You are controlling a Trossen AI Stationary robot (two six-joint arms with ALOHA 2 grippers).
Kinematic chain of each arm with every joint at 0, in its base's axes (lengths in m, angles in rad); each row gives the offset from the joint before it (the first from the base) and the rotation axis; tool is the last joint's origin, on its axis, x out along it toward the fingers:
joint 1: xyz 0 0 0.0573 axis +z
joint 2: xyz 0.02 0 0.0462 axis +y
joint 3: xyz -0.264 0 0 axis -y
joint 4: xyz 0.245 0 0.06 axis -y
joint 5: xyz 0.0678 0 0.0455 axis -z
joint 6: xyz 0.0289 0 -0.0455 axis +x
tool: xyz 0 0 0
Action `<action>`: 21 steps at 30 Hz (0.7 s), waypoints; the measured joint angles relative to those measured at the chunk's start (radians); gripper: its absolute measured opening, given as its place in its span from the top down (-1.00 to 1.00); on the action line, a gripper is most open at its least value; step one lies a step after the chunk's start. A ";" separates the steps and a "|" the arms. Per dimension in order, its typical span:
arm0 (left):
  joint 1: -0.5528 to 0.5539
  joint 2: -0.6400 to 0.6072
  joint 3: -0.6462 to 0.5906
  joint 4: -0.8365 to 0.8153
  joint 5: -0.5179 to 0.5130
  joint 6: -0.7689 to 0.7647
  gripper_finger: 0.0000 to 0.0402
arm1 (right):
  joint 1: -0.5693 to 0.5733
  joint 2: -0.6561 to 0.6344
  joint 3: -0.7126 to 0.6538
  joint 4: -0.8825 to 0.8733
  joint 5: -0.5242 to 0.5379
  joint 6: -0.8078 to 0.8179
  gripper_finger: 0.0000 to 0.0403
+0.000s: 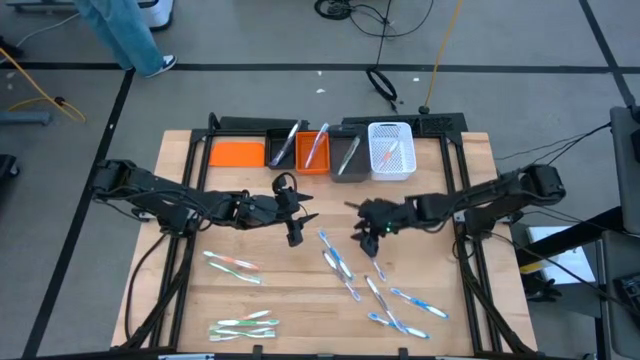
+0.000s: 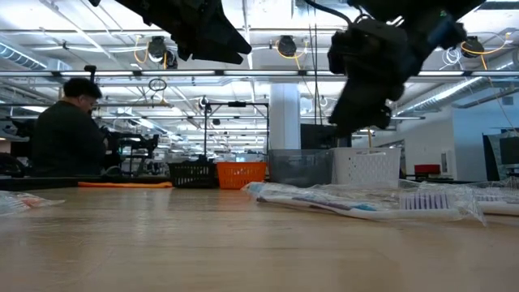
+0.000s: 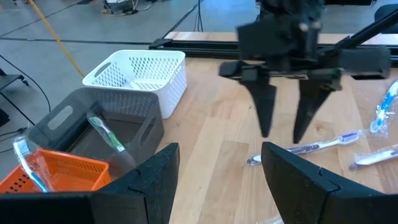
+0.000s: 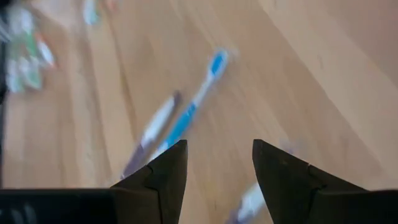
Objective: Pick & Place Toothbrushes
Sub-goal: Put the purple toothbrush into the black bin
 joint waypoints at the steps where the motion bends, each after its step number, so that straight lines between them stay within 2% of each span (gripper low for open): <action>1: 0.000 0.000 0.000 0.000 0.000 0.000 -0.14 | 0.016 0.000 0.000 -0.024 0.019 0.020 0.14; 10: 0.000 0.000 0.000 0.000 0.000 0.000 -0.14 | 0.148 0.031 0.000 -0.132 0.129 0.192 0.14; 21: 0.000 0.000 0.000 0.003 0.000 0.001 -0.14 | 0.197 0.128 -0.001 -0.141 0.128 0.296 0.14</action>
